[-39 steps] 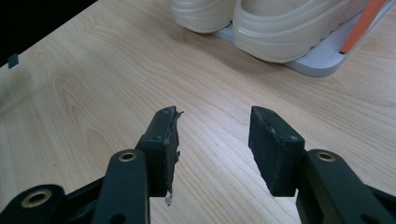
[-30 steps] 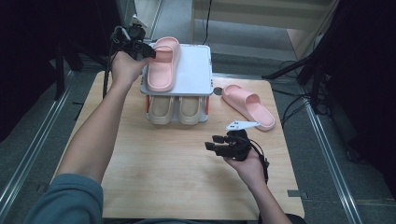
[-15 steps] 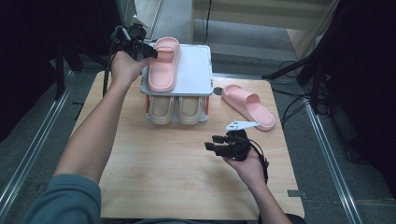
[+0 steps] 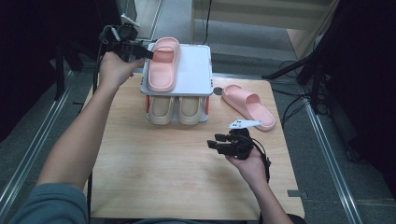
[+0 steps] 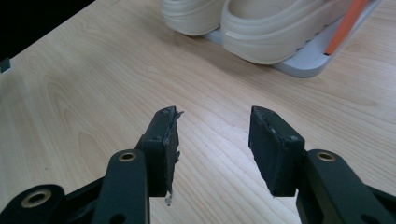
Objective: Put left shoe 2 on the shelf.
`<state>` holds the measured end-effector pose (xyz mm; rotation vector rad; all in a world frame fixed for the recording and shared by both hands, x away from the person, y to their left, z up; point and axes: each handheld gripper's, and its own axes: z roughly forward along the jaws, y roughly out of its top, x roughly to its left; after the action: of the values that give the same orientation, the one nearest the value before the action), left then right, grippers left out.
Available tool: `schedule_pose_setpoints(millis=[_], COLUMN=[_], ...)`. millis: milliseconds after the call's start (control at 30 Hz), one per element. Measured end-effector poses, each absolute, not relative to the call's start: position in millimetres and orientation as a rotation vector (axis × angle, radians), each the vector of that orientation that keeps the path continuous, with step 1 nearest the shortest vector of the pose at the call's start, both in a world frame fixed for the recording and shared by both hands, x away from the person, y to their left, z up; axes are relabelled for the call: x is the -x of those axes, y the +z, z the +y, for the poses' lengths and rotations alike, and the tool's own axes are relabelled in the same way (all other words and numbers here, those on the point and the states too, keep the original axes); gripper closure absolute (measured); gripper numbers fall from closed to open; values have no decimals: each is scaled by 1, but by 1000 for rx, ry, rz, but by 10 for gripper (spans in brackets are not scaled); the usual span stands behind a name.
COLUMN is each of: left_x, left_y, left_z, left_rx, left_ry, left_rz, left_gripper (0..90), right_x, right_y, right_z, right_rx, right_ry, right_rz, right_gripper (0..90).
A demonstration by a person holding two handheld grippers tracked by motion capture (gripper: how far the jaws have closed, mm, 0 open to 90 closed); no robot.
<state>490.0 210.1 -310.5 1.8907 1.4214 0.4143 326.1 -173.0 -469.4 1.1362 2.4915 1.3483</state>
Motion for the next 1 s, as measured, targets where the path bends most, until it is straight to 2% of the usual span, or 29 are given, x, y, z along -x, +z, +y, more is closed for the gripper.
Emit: schedule_pose_setpoints(millis=[300,600,900,1000], left_x=[-462,-440,-418,-411], left_y=[-306,-322,-347,-354], left_z=[235,254,264,266], left_rx=[-1885,-1877,-1862,-1869], left_ry=[412,370,333,334], left_rz=[1384,1371,1354,1343], left_gripper=[562,550,542,535], right_x=[-336,-352,-372,-382], right_y=[-466,-467,-465,-464], right_z=[-191,-210,-224,-232], right_rx=[-1190,-1259,-1304,-1331], right_ry=[1342,1305,1281,1274], right_rz=[2422,2352,2285,2259], right_gripper=[540,599,700,778])
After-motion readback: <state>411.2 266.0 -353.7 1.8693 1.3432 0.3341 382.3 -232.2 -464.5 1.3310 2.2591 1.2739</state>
